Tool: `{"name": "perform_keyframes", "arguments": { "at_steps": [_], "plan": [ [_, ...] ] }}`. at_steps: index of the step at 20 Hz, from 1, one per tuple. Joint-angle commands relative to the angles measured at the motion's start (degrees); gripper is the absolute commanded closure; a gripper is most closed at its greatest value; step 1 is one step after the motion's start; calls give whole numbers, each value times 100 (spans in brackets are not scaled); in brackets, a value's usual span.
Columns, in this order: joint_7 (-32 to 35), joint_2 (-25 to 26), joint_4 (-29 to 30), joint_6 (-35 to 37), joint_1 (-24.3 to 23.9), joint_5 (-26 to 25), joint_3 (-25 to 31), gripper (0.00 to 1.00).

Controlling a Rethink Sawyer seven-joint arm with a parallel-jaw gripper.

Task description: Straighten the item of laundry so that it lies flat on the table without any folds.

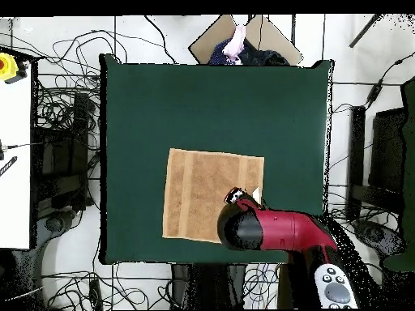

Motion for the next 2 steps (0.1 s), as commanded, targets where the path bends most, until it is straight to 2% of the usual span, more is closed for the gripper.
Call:
{"name": "perform_keyframes", "arguments": {
  "at_steps": [1,2],
  "plan": [
    [-412,-31,-125,649,156,-103,505,0],
    [-449,-21,-160,629,168,-154,503,0]
  ]
}}
